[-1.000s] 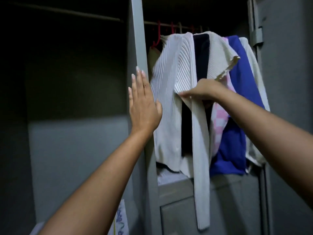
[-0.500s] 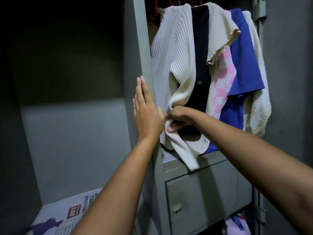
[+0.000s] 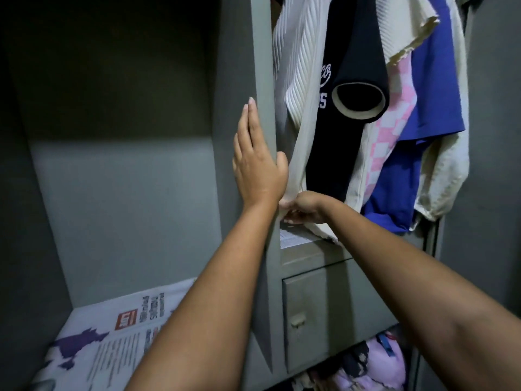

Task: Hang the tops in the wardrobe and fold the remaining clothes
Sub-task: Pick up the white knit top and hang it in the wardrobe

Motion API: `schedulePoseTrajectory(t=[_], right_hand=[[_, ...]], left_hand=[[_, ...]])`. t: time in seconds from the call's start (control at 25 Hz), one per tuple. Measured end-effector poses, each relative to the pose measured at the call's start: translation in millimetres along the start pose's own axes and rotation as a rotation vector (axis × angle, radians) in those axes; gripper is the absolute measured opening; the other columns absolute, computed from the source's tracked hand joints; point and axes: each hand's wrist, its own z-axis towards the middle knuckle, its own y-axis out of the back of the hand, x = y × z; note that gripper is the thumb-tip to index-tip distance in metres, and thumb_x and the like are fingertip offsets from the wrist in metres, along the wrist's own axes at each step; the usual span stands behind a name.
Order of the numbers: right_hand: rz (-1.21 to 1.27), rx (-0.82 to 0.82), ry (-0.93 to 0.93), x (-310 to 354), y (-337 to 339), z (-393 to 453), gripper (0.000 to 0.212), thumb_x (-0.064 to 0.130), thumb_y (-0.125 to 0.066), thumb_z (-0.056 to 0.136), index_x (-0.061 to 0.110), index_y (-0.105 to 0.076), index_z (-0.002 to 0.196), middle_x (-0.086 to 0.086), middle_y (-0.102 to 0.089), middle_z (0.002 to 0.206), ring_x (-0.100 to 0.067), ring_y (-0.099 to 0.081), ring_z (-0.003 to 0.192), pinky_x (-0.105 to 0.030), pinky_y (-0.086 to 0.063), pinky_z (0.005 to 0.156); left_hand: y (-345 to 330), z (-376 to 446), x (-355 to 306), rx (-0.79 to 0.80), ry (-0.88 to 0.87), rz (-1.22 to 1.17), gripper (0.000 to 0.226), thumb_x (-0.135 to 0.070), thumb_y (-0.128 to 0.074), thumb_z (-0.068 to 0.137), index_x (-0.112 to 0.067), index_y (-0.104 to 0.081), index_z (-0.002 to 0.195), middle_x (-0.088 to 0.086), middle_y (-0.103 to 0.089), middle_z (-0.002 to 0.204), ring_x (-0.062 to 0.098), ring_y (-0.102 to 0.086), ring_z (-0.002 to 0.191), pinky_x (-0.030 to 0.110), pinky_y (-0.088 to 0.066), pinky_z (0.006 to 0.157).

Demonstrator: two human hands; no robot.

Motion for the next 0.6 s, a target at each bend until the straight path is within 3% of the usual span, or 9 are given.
schedulePoseTrajectory(t=[0.08, 0.12, 0.16, 0.24, 0.36, 0.44, 0.52, 0.56, 0.6], right_hand=[[-0.092, -0.007, -0.038, -15.3, 13.5, -6.5, 0.020, -0.005, -0.053, 0.091, -0.012, -0.059, 0.109, -0.022, -0.063, 0.111, -0.031, -0.062, 0.107, -0.036, -0.051, 0.094], [-0.127, -0.009, -0.055, -23.1, 21.3, -9.6, 0.025, -0.006, -0.055, 0.090, -0.014, -0.058, 0.114, -0.024, -0.062, 0.117, -0.035, -0.059, 0.114, -0.039, -0.047, 0.099], [-0.137, -0.021, -0.073, -30.4, 26.9, -14.1, 0.025, -0.006, -0.057, 0.088, -0.014, -0.060, 0.111, -0.026, -0.063, 0.115, -0.038, -0.059, 0.112, -0.040, -0.047, 0.095], [-0.115, -0.171, -0.051, -41.0, 34.6, -42.9, 0.008, -0.005, -0.055, 0.083, -0.008, -0.062, 0.084, -0.026, -0.065, 0.088, -0.036, -0.064, 0.085, -0.038, -0.044, 0.068], [0.163, -0.277, 0.035, -55.8, 39.3, -97.6, 0.035, -0.007, -0.036, 0.091, 0.008, -0.036, 0.059, -0.005, -0.040, 0.044, -0.013, -0.042, 0.034, -0.019, -0.031, 0.038], [0.260, -0.311, 0.020, -75.4, 46.1, -140.9, 0.034, -0.002, -0.038, 0.092, 0.013, -0.037, 0.061, 0.000, -0.038, 0.052, -0.005, -0.036, 0.029, -0.016, -0.030, 0.033], [0.271, -0.358, 0.011, -98.5, 49.3, -190.6, 0.013, 0.011, -0.047, 0.092, 0.014, -0.055, 0.081, -0.005, -0.051, 0.077, -0.006, -0.058, 0.053, -0.020, -0.047, 0.050], [0.252, -0.372, -0.004, -112.3, 50.3, -212.2, 0.014, 0.017, -0.048, 0.093, 0.013, -0.058, 0.103, -0.010, -0.058, 0.097, -0.014, -0.066, 0.081, -0.026, -0.053, 0.069], [0.236, -0.404, -0.029, -127.7, 52.9, -238.1, 0.028, 0.022, -0.049, 0.095, 0.013, -0.053, 0.121, -0.013, -0.058, 0.120, -0.024, -0.061, 0.107, -0.034, -0.051, 0.087]], left_hand=[[4.1, -1.1, -3.8, 0.041, 0.023, 0.020, 0.087, -0.010, -0.056, 0.079, -0.017, -0.010, 0.153, 0.000, -0.022, 0.156, 0.019, -0.033, 0.137, 0.035, -0.040, 0.105], [6.8, -1.3, -5.0, 0.066, 0.021, 0.030, 0.086, -0.015, -0.057, 0.081, -0.018, -0.009, 0.153, 0.001, -0.021, 0.156, 0.020, -0.032, 0.137, 0.038, -0.039, 0.106], [10.0, -1.7, -4.4, 0.099, 0.012, 0.040, 0.084, -0.023, -0.057, 0.085, -0.018, -0.008, 0.153, 0.001, -0.019, 0.157, 0.021, -0.030, 0.138, 0.041, -0.037, 0.107], [19.5, -11.8, -5.3, 0.176, 0.083, -0.043, 0.075, -0.042, -0.050, 0.093, -0.022, -0.008, 0.153, 0.002, -0.012, 0.158, 0.023, -0.021, 0.142, 0.044, -0.026, 0.111], [35.3, -53.0, -9.1, 0.206, 0.608, -0.411, 0.063, -0.048, -0.036, 0.099, -0.022, -0.015, 0.153, 0.003, -0.010, 0.159, 0.022, -0.014, 0.145, 0.037, -0.014, 0.115], [49.9, -97.4, -9.2, 0.225, 0.887, -0.504, 0.060, -0.047, -0.030, 0.101, -0.016, -0.022, 0.151, 0.006, -0.015, 0.159, 0.021, -0.017, 0.145, 0.033, -0.015, 0.115], [68.5, -140.0, -12.5, 0.291, 0.869, -0.445, 0.056, -0.043, -0.032, 0.101, -0.012, -0.030, 0.148, 0.008, -0.026, 0.156, 0.021, -0.025, 0.143, 0.031, -0.019, 0.114], [77.1, -157.4, -16.0, 0.335, 0.836, -0.432, 0.053, -0.039, -0.034, 0.102, -0.009, -0.034, 0.146, 0.009, -0.031, 0.153, 0.021, -0.029, 0.141, 0.029, -0.021, 0.113], [87.0, -175.3, -27.2, 0.388, 0.824, -0.444, 0.051, -0.035, -0.035, 0.102, -0.007, -0.037, 0.145, 0.009, -0.035, 0.151, 0.020, -0.032, 0.140, 0.027, -0.022, 0.112]])
